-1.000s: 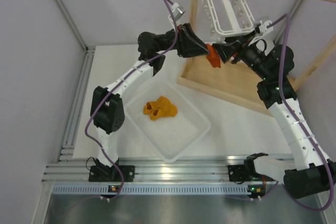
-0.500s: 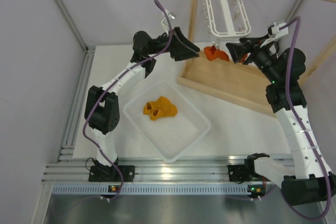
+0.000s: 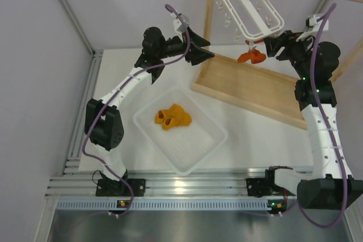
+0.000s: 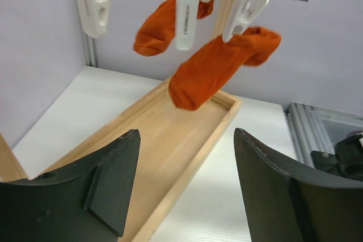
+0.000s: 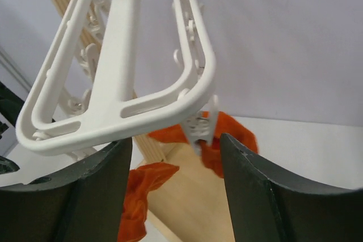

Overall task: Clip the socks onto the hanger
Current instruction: Move the hanger to the clothesline.

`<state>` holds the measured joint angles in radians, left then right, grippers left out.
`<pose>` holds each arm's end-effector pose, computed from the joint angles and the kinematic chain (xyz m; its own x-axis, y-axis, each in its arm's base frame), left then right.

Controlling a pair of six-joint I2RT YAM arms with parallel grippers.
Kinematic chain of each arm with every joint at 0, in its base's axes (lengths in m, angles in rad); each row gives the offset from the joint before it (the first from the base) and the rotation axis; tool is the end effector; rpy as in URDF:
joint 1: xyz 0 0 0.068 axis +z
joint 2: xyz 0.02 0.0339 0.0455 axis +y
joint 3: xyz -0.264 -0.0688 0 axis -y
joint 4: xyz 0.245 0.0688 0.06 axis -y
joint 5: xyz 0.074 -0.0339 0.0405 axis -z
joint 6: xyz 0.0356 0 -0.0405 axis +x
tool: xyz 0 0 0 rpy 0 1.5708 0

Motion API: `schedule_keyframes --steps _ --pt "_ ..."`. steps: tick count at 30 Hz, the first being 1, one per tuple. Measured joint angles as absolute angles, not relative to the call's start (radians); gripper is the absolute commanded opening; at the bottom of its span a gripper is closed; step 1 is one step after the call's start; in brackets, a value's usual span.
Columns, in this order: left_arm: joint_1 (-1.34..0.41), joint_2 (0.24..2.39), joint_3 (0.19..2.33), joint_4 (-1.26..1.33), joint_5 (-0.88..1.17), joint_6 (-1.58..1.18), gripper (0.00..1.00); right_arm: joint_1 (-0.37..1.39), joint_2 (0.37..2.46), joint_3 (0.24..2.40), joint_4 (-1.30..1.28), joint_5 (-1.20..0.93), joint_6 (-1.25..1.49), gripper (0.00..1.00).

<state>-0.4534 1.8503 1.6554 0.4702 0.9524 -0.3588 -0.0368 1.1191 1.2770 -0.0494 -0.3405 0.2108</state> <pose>0.3791 -0.2170 0.4044 -0.1079 -0.1739 -0.9788 0.9836 0.1246 -0.1305 0.2445 0.0029 0.4604 0.0437 0.1958 -0.9797 -0.3132 0.9339 0.1726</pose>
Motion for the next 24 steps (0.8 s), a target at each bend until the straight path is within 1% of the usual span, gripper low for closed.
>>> schedule_keyframes --steps 5,8,16,21,24 --pt "-0.482 1.851 1.695 0.370 0.855 -0.202 0.72 -0.056 1.173 1.322 -0.040 -0.280 0.209 0.62" --pt "-0.504 1.860 1.767 0.332 0.791 -0.155 0.72 -0.069 1.183 1.338 -0.032 -0.257 0.206 0.62" --pt "-0.516 1.903 1.922 0.354 0.681 -0.183 0.72 -0.080 1.135 1.351 -0.056 -0.284 0.146 0.62" --pt "-0.538 1.989 2.035 0.368 0.664 -0.210 0.71 -0.080 1.047 1.351 -0.119 -0.337 0.095 0.63" --pt "-0.558 2.028 2.062 0.374 0.664 -0.212 0.71 -0.080 0.998 1.357 -0.144 -0.382 0.073 0.63"
